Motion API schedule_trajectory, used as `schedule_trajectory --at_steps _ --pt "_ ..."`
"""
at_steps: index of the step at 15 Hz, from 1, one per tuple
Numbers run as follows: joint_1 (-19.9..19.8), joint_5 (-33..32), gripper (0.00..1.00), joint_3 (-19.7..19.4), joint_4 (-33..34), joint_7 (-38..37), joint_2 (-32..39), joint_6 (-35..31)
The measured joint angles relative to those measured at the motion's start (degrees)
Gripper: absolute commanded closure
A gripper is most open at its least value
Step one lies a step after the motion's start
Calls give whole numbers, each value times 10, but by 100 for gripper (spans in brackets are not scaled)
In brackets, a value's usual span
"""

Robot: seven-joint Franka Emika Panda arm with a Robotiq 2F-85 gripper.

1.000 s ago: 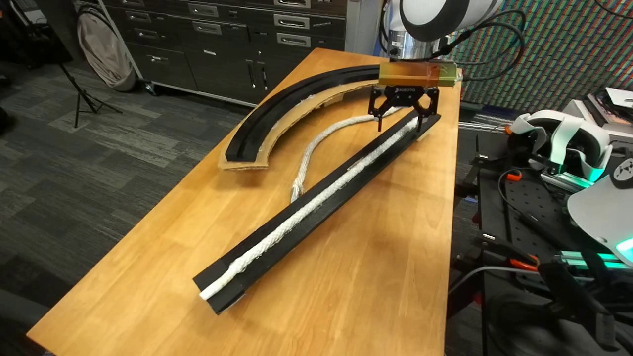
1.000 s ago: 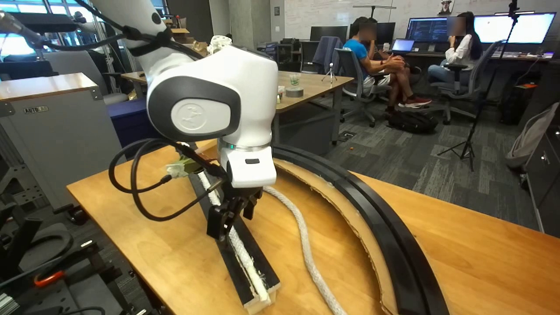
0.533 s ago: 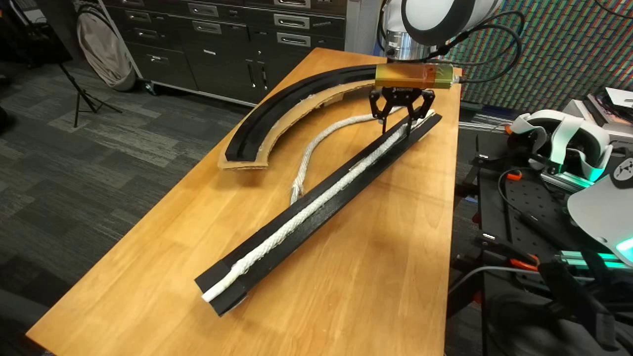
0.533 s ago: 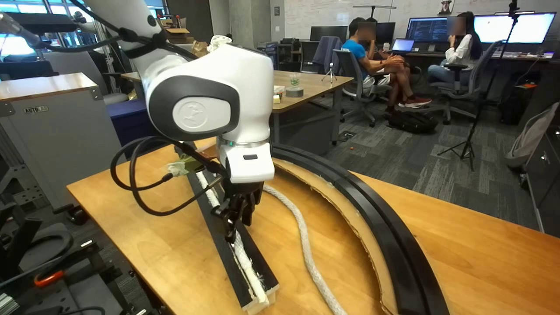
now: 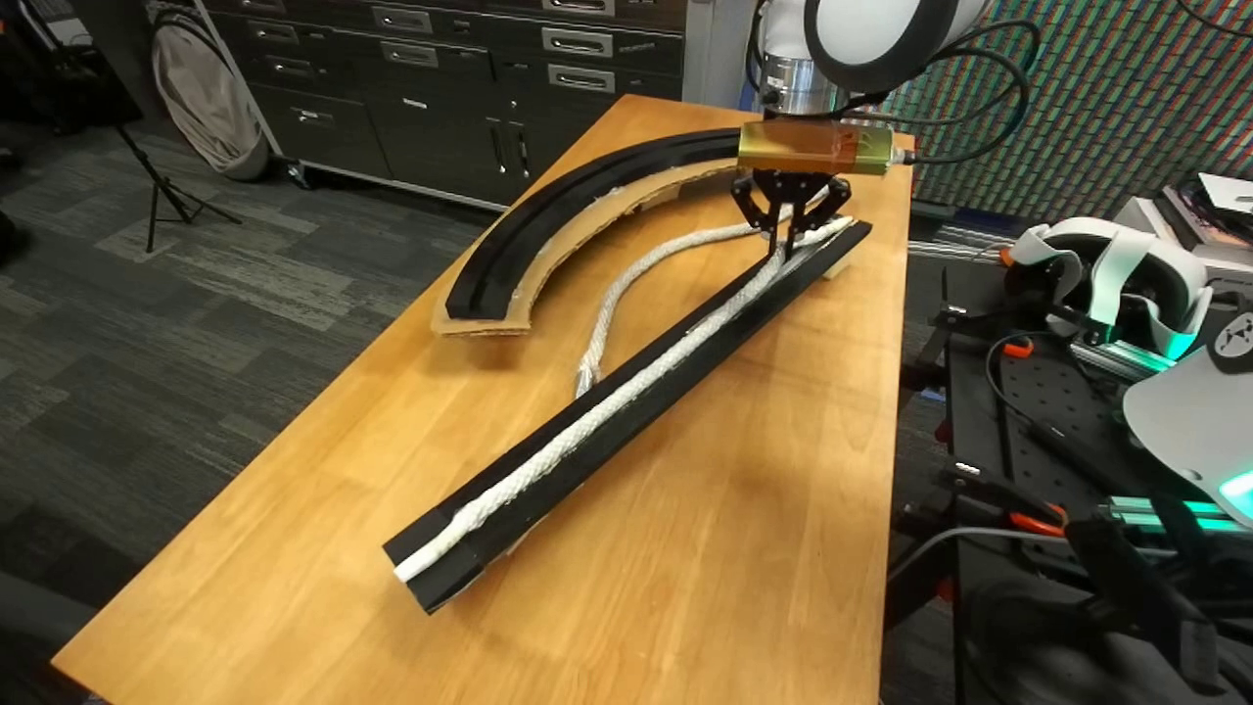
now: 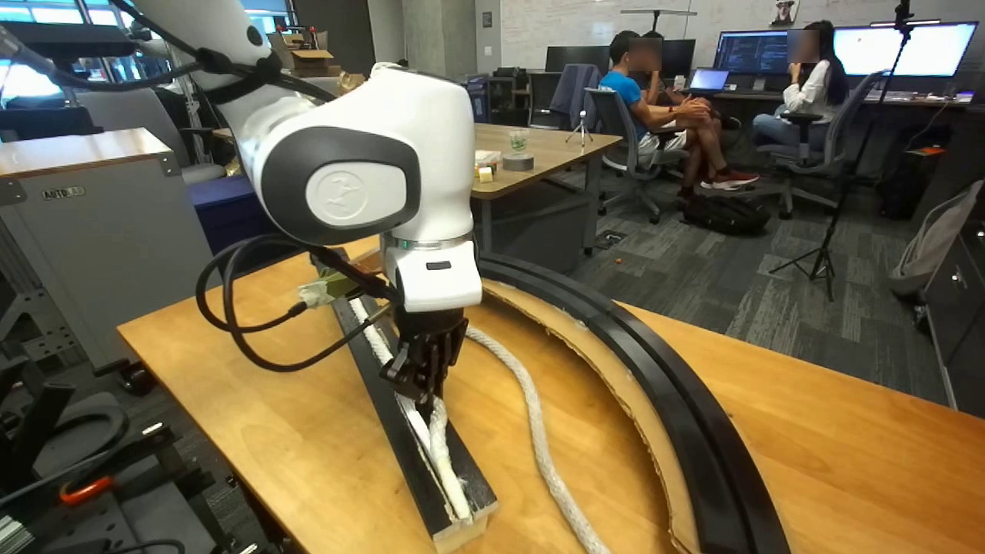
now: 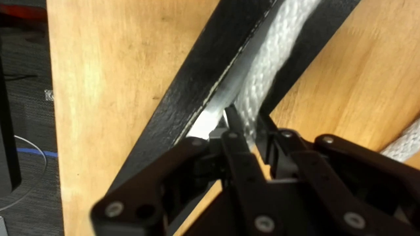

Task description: Remove the rope from the curved black board then remove the rope from the straight black board

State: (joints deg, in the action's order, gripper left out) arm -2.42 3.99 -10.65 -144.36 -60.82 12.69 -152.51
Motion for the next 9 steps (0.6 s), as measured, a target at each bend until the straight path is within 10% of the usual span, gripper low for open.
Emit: schedule_trajectory --at_steps 9 --pt "13 -58 80 -5 -9 -27 -9 -11"
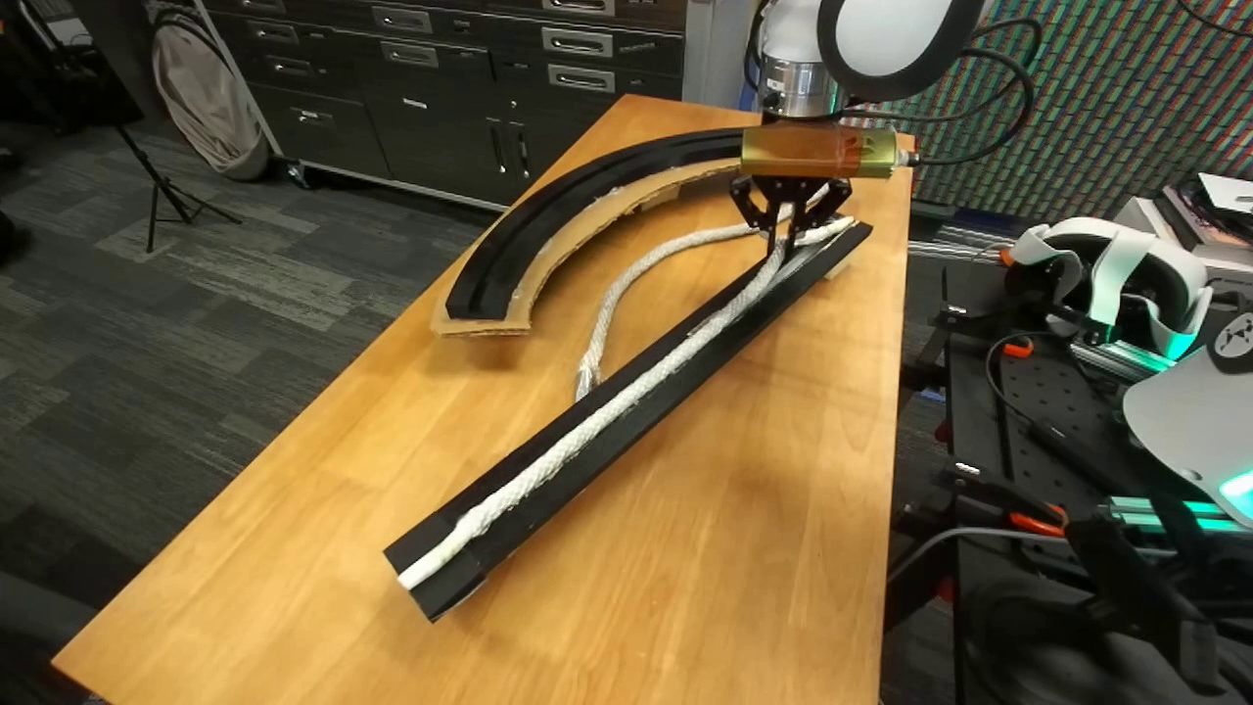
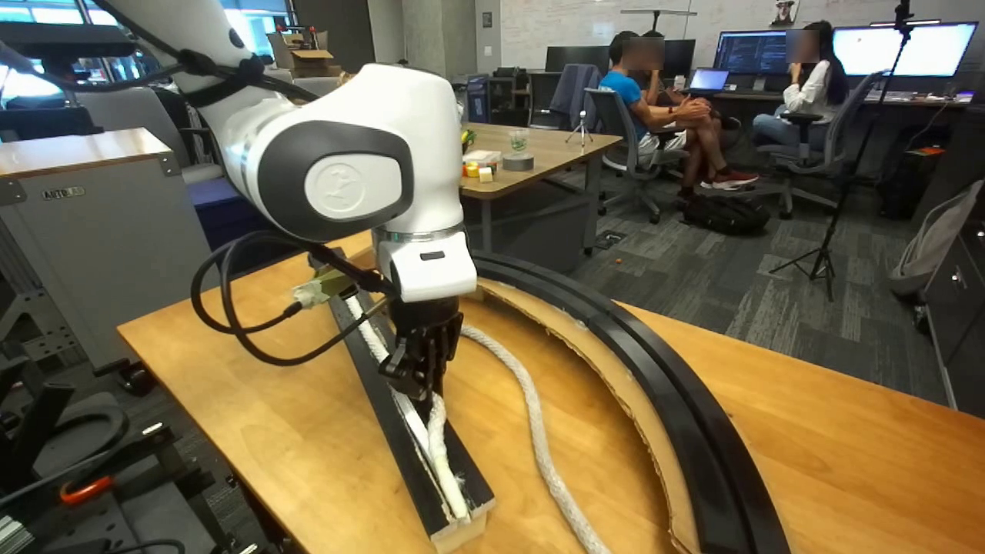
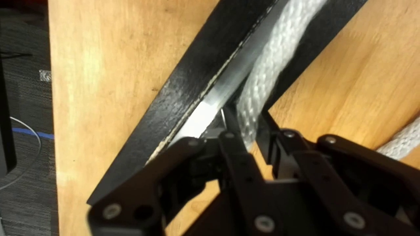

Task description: Remove the rope from the curved black board then remove the rope from the straight black board

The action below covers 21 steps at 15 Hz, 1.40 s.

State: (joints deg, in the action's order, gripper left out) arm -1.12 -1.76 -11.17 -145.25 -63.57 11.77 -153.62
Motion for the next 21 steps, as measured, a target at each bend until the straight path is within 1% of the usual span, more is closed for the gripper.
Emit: schedule_trajectory --at_steps 4,8,9,11,12,14,16,19,21 --pt "1 -11 80 0 -11 0 -24 0" --pt "0 -9 87 4 -21 12 -56 4" --pt "-1 3 96 10 -23 29 -65 10" --pt "-2 36 99 24 -27 76 -81 33" --pt "-2 53 97 33 -28 104 -89 50" --pt "-2 77 97 49 -31 155 -103 92" --pt "-1 84 97 62 -31 191 -110 139" --pt "-1 84 97 76 -30 219 -111 194" --pt "-1 84 97 83 -30 223 -105 215"
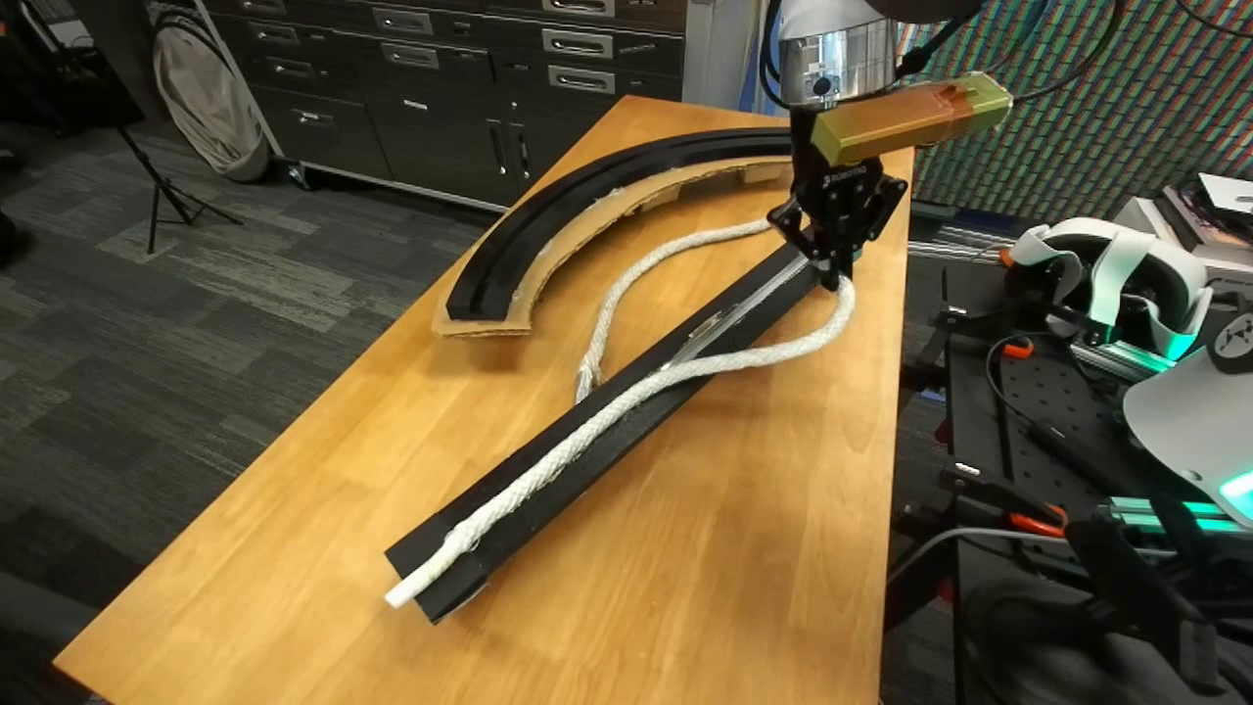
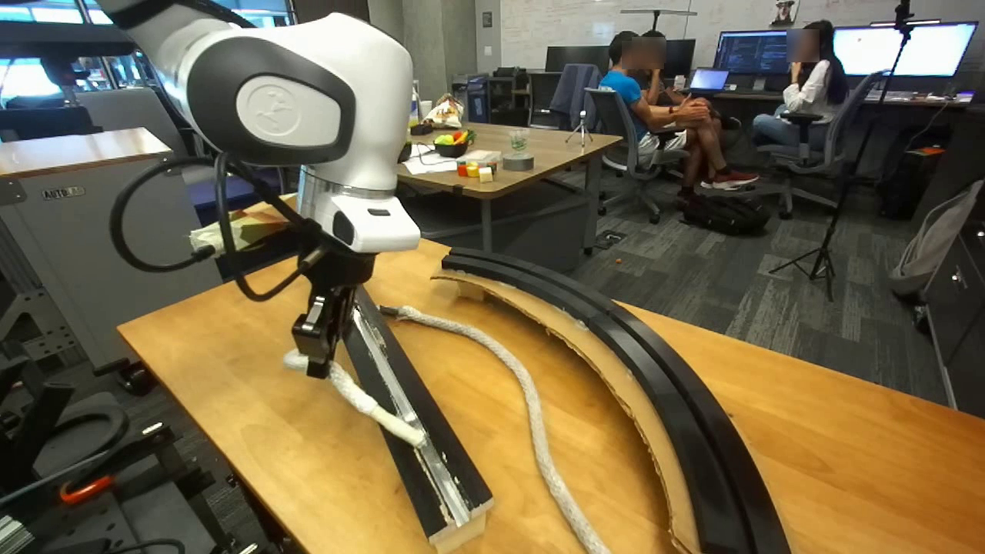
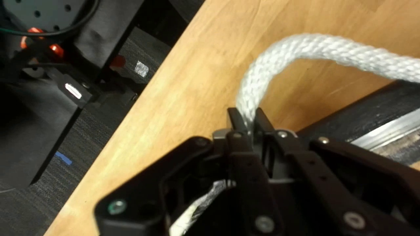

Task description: Remove the rope from the curved black board then remove the rope from the straight black board

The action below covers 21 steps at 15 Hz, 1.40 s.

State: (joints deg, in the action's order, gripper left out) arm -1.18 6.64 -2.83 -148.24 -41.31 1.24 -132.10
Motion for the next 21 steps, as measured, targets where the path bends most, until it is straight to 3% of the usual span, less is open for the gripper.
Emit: schedule_trajectory --at_steps 6,15,16,17,21 --pt "1 2 97 7 14 -2 50 11" --pt "-2 47 97 -11 93 -14 157 -12" --pt "-2 53 64 -12 99 -14 164 -11" --pt "-2 58 63 -13 102 -14 168 -11" --pt "-2 62 35 -13 103 -14 171 -12"
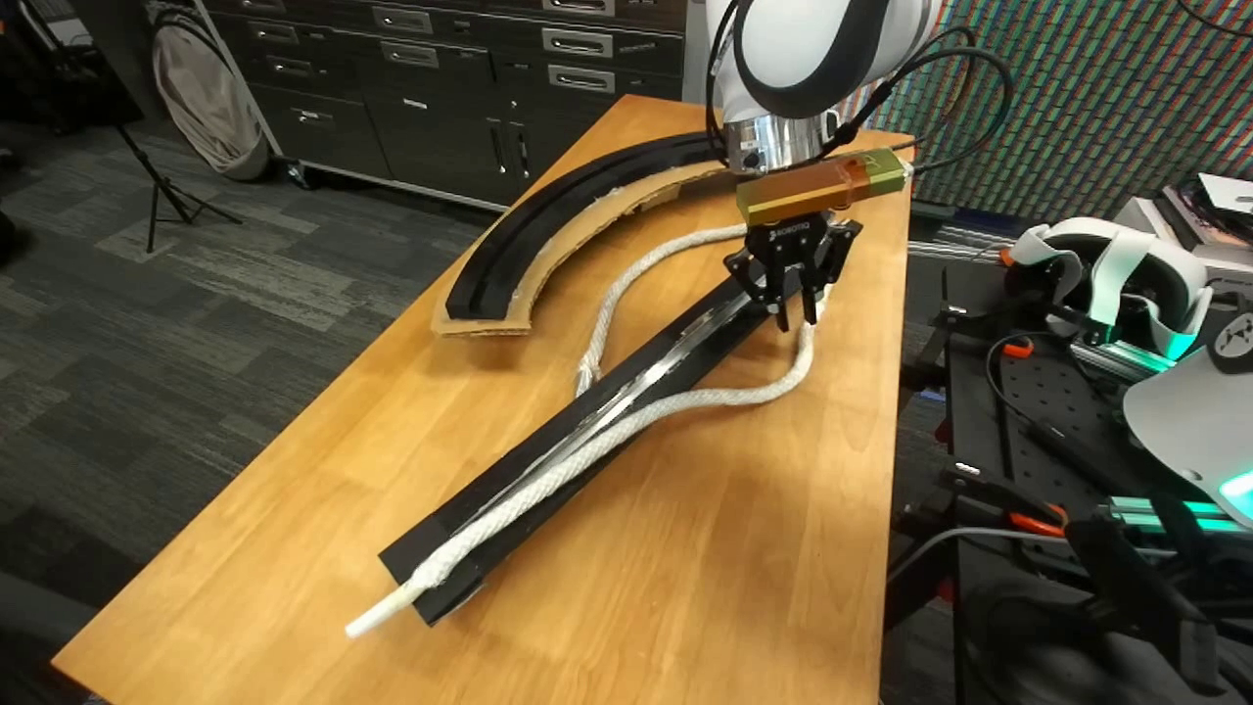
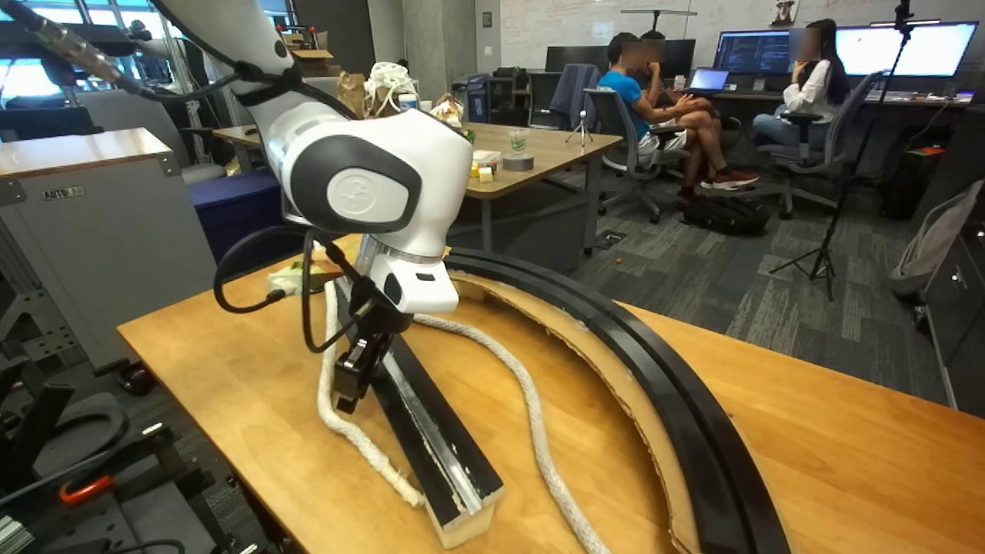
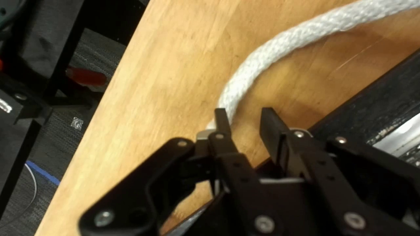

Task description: Remove the rope from the curved black board then remove the rope from the straight black board

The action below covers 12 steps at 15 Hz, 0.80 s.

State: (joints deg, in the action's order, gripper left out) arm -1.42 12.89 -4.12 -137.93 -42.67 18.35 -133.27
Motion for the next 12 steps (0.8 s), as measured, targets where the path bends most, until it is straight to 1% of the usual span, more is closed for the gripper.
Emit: schedule_trajectory --at_steps 1,2,3,4,5,7,8,12 --pt "0 3 28 0 0 1 -1 0" --pt "0 10 19 0 0 4 -3 0" --pt "0 25 12 1 0 12 -7 -1" --pt "-2 48 3 2 0 27 -11 -2" --pt "-5 76 0 5 1 46 -18 -2" --pt "-11 124 0 9 3 90 -37 3" --pt "-11 137 0 10 4 107 -49 10" --pt "-11 138 0 11 15 136 -98 48"
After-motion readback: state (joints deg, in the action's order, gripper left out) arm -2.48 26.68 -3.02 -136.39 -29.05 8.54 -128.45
